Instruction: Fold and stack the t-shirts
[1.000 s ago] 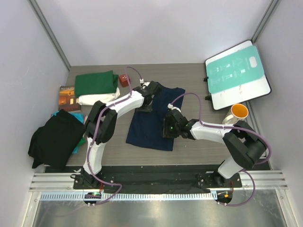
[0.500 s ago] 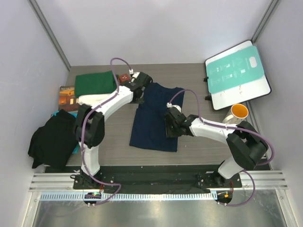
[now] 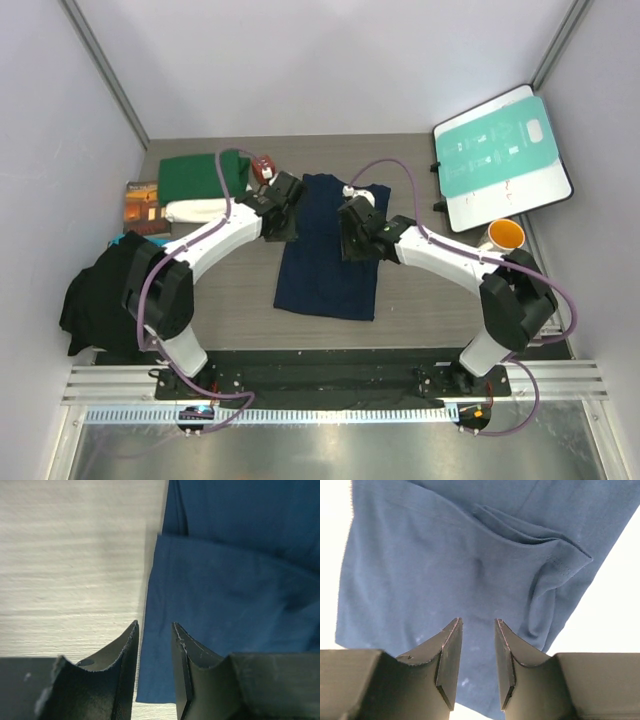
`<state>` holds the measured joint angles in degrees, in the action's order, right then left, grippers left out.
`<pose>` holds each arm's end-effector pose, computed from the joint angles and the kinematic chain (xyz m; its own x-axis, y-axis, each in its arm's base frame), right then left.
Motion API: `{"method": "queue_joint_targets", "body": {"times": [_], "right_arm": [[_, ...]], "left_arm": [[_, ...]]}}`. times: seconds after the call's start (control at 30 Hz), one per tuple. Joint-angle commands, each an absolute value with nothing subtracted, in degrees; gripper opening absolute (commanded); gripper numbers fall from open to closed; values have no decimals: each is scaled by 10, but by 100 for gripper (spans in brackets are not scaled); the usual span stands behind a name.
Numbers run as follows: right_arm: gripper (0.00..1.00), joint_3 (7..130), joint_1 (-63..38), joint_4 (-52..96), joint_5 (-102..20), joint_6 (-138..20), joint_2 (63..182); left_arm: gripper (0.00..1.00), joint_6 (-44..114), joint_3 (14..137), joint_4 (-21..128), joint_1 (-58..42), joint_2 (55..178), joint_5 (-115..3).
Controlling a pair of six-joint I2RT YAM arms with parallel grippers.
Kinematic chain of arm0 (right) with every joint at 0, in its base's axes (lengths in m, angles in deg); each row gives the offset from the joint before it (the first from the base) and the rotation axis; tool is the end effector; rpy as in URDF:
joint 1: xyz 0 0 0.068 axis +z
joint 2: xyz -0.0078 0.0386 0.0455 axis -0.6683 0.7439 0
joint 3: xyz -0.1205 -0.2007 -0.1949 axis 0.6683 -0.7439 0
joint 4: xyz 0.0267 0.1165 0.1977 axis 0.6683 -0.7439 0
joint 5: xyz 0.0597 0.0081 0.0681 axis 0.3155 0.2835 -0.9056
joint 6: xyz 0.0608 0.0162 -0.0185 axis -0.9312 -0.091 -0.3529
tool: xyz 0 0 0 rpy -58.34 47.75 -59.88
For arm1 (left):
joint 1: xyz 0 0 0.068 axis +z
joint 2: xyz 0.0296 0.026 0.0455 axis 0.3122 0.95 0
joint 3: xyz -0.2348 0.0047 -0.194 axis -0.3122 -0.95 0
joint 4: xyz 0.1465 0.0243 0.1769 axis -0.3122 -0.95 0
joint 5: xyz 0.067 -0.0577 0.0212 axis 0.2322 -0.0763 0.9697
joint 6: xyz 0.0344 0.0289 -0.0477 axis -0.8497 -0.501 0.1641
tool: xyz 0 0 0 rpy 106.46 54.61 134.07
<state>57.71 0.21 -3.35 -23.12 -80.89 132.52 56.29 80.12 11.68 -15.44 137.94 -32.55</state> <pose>0.2427 0.2071 0.2680 -0.7970 -0.0863 -0.5977 -0.2235 0.9616 0.1592 0.2889 -0.1758 0.2834 -0.8385 -0.0666 -0.5409 -0.0314 0.9968 -0.0741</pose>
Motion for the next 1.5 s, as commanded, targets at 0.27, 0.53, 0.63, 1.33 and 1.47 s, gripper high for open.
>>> {"method": "queue_joint_targets", "body": {"times": [0.27, 0.53, 0.63, 1.33, 1.47], "right_arm": [[36, 573, -53, -22, -194, -787, 1408], [34, 563, -92, -24, -188, -794, 1437], [34, 564, -93, -24, -187, -789, 1447], [34, 534, -113, -36, -176, -770, 1419], [34, 562, -114, -53, -178, -764, 1413]], "left_arm": [[31, 584, 751, 198, -208, 1451, -347], [32, 605, 697, 235, -219, 1478, -342], [31, 616, 679, 244, -219, 1481, -347], [41, 612, 636, 144, -203, 1317, -252], [45, 606, 638, 128, -192, 1282, -274]]}}
